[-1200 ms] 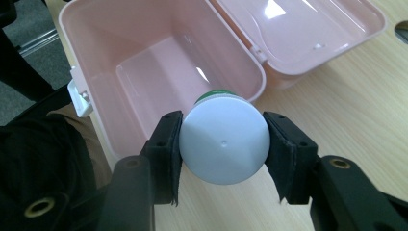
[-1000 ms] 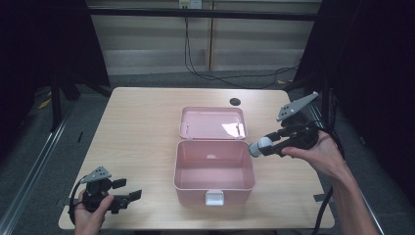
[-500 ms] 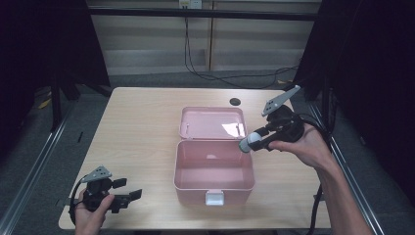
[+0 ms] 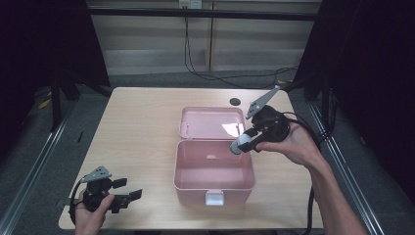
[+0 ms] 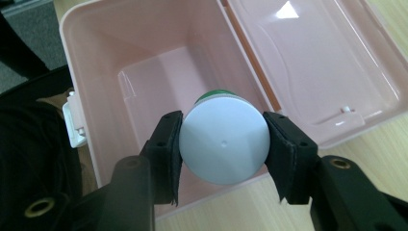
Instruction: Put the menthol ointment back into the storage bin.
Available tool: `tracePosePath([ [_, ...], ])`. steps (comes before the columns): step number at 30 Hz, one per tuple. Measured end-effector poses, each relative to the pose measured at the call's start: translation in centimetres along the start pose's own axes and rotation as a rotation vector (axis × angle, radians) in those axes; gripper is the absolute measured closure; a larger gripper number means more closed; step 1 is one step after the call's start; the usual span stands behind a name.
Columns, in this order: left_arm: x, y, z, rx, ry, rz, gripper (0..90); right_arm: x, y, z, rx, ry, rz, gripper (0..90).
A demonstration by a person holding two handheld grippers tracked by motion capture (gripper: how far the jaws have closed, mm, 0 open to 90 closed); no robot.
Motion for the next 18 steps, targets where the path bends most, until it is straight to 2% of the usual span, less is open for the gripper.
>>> tracePosePath([
  [3, 0.0, 0.1, 0.0, 0.0, 0.001, 0.004, 18.6, 0.6, -0.4, -0.6, -0.038, -0.044, 0.002, 51.5],
  [5, 0.0, 0.1, 0.0, -0.001, 0.004, 0.004, 18.6, 0.7, -0.5, -0.8, -0.044, -0.051, 0.001, 51.5],
  [7, 0.0, 0.0, 0.0, -0.001, 0.002, 0.0, 18.6, 1.1, -1.0, -1.2, -0.078, -0.072, -0.011, 51.5],
  [15, 0.0, 0.0, 0.1, 0.003, -0.003, -0.001, 18.6, 2.8, -2.0, -2.5, -0.125, -0.133, -0.029, 51.5],
  [17, 0.0, 0.0, 0.1, 0.004, -0.003, -0.002, 18.6, 3.0, -2.2, -2.7, -0.121, -0.141, -0.03, 51.5],
  [18, 0.0, 0.0, 0.1, 0.005, -0.003, -0.001, 18.6, 3.5, -2.4, -3.1, -0.141, -0.163, -0.026, 51.5],
])
Point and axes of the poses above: each handheld gripper's, and its own axes: x roughly forward along the jaws, z roughly out of its underside, y roughly to its right, the point moved 6 cm from there along x, roughly forward along the jaws, and after that the axes turned 3 degrees about -z, right-handed, at the moved point
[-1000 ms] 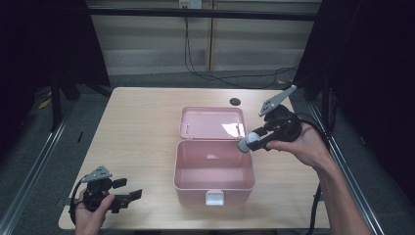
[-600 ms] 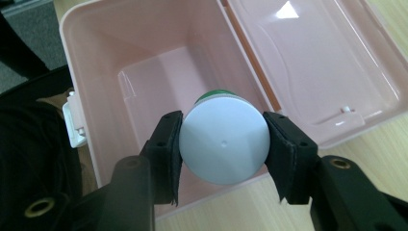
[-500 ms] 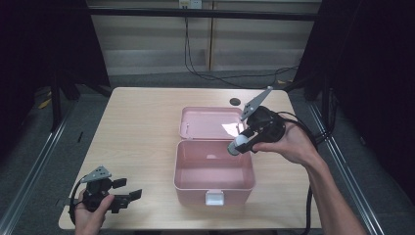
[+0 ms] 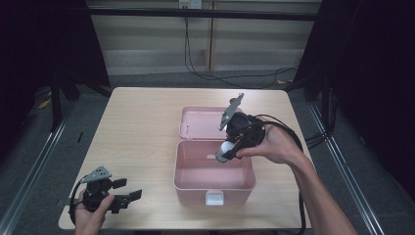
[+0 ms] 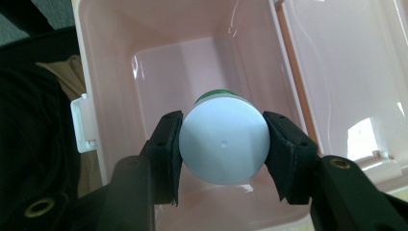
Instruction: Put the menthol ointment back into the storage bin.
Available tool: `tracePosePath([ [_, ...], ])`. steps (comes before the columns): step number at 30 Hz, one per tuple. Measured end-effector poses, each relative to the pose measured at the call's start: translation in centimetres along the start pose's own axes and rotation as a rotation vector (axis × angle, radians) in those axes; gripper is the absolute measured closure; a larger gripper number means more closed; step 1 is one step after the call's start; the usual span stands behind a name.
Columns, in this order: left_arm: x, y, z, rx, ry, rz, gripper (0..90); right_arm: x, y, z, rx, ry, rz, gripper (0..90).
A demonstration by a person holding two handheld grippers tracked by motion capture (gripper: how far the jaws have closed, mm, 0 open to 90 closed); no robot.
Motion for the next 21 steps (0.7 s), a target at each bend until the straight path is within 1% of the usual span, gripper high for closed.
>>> tracePosePath([
  [1, 0.0, 0.0, 0.0, 0.0, 0.0, 0.0, 18.6, 0.0, 0.0, 0.0, 0.0, 0.0, 0.0, 51.5],
  [2, 0.0, 0.0, 0.0, -0.003, 0.002, 0.001, 18.6, 0.5, -0.1, -0.5, -0.015, -0.016, 0.002, 51.5],
  [4, 0.0, 0.0, 0.0, -0.006, 0.006, 0.006, 18.7, 1.0, -0.2, -1.0, -0.029, -0.034, 0.007, 51.5],
  [5, 0.0, 0.0, 0.0, -0.006, 0.006, 0.006, 18.6, 1.0, -0.2, -1.0, -0.029, -0.034, 0.007, 51.5],
  [6, 0.0, 0.0, 0.0, -0.005, 0.004, 0.003, 18.6, 1.5, -0.4, -1.4, -0.036, -0.052, 0.008, 51.5],
  [7, 0.0, 0.0, 0.0, -0.005, 0.004, 0.003, 18.6, 1.5, -0.4, -1.4, -0.036, -0.052, 0.008, 51.5],
  [9, -0.1, 0.0, 0.0, -0.007, 0.006, 0.003, 18.6, 2.1, -0.5, -1.9, -0.061, -0.073, -0.006, 51.5],
  [11, -0.1, 0.0, 0.0, -0.005, 0.007, 0.003, 18.6, 2.3, -0.6, -2.1, -0.064, -0.075, -0.006, 51.5],
  [12, -0.1, 0.0, 0.0, -0.005, 0.008, 0.003, 18.7, 2.5, -0.9, -2.4, -0.073, -0.095, -0.012, 51.5],
  [13, -0.1, 0.0, 0.0, -0.005, 0.008, 0.003, 18.7, 2.7, -0.9, -2.5, -0.086, -0.094, -0.013, 51.5],
  [15, -0.1, 0.0, 0.0, -0.006, 0.007, 0.003, 18.6, 2.9, -1.0, -2.7, -0.084, -0.098, -0.015, 51.5],
  [16, -0.1, 0.0, 0.0, -0.008, 0.008, 0.006, 18.7, 3.0, -1.1, -2.8, -0.095, -0.104, -0.022, 51.5],
  [17, -0.1, 0.0, 0.0, -0.009, 0.009, 0.009, 18.6, 3.1, -1.2, -3.0, -0.089, -0.109, -0.022, 51.5],
  [18, -0.1, 0.1, 0.0, -0.01, 0.009, 0.01, 18.7, 3.4, -1.3, -3.2, -0.098, -0.112, -0.025, 51.5],
  [19, -0.1, 0.1, 0.0, -0.012, 0.008, 0.01, 18.7, 3.5, -1.4, -3.3, -0.094, -0.12, -0.027, 51.4],
  [20, -0.2, 0.0, 0.0, -0.004, 0.011, 0.01, 18.6, 3.9, -1.4, -3.6, -0.111, -0.125, -0.032, 51.5],
  [21, -0.2, 0.0, 0.0, -0.004, 0.011, 0.01, 18.6, 4.1, -1.5, -3.8, -0.104, -0.131, -0.034, 51.5],
])
Point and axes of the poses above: each handheld gripper's, and its own axes: x roughly forward along the jaws, z roughly out of its underside, y roughly to its right, the point moved 6 cm from there along x, roughly forward along the jaws, and after that the axes turned 3 degrees about -z, right-handed, at the moved point
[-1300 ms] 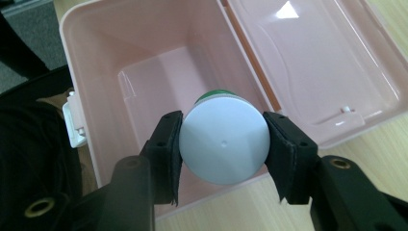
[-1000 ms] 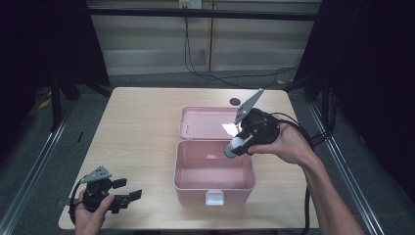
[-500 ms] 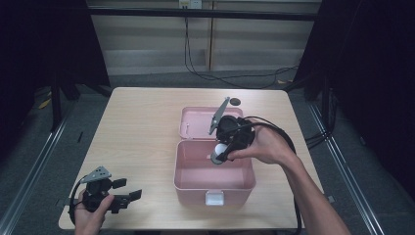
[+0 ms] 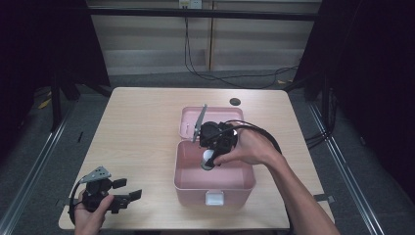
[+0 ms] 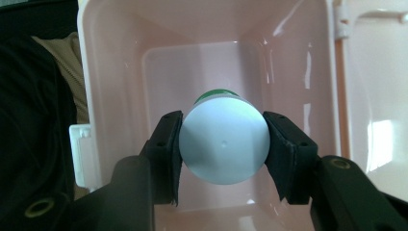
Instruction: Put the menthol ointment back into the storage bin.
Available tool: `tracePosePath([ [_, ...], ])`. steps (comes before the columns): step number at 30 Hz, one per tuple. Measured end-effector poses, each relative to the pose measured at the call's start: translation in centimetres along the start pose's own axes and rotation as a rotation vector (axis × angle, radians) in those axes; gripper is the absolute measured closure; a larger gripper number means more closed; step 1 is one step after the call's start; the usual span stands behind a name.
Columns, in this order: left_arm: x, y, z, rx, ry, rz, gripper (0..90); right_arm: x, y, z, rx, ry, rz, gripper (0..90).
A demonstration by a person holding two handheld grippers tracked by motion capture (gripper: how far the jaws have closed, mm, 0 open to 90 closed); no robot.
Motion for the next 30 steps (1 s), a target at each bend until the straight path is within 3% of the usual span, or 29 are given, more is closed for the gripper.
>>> tracePosePath([
  [15, 0.0, 0.0, 0.0, -0.004, 0.001, -0.001, 18.7, 1.6, -0.4, -2.5, -0.07, -0.077, -0.012, 51.5],
  [30, -0.1, 0.1, 0.0, -0.004, 0.004, 0.001, 18.7, 3.3, -0.4, -4.0, -0.082, -0.109, -0.055, 51.4],
])
Point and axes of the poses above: each handheld gripper's, and its own axes: x roughly forward along the jaws, z roughly out of its underside, y roughly to its right, the point moved 6 cm from there along x, roughly forward along the jaws, and after that the axes turned 3 degrees about -z, right-handed, at the moved point
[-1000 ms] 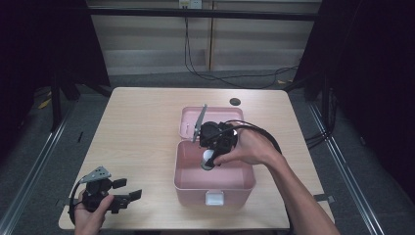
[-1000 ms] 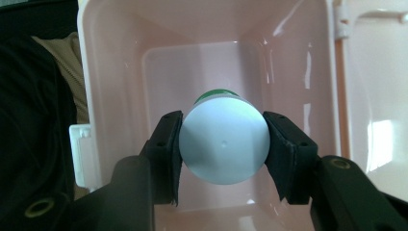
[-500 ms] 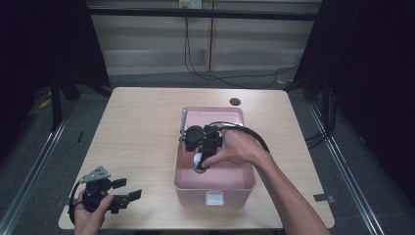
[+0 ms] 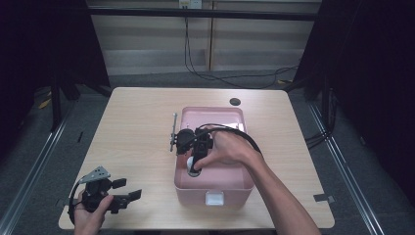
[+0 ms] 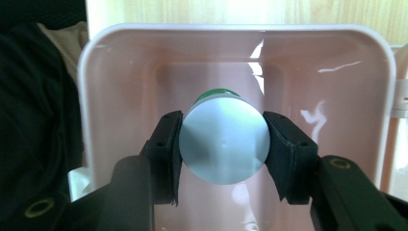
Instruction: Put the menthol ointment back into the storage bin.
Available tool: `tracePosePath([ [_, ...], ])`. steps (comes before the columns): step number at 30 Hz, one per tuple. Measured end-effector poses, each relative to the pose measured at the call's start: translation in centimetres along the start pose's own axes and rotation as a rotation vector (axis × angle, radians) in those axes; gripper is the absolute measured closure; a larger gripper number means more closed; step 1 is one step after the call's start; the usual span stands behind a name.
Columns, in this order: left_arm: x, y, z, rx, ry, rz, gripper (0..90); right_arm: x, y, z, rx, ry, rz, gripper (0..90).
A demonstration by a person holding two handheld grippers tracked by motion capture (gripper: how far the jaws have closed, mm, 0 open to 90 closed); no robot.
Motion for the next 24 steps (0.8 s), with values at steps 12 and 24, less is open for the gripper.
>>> tracePosePath([
  [12, 0.0, -0.1, 0.0, -0.001, -0.001, -0.001, 18.7, 1.5, 0.1, -1.1, -0.012, -0.017, -0.022, 51.4],
  [24, -0.1, -0.1, 0.0, -0.004, 0.002, 0.0, 18.7, 3.0, 0.8, -1.5, -0.01, -0.015, -0.04, 51.4],
])
Point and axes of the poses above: each handheld gripper's, and its own axes: x roughly forward along the jaws, z roughly out of its underside, y roughly to its right, the point moved 6 cm from there along x, roughly forward along the jaws, and after that the axes turned 3 degrees about -z, right-handed, at the moved point
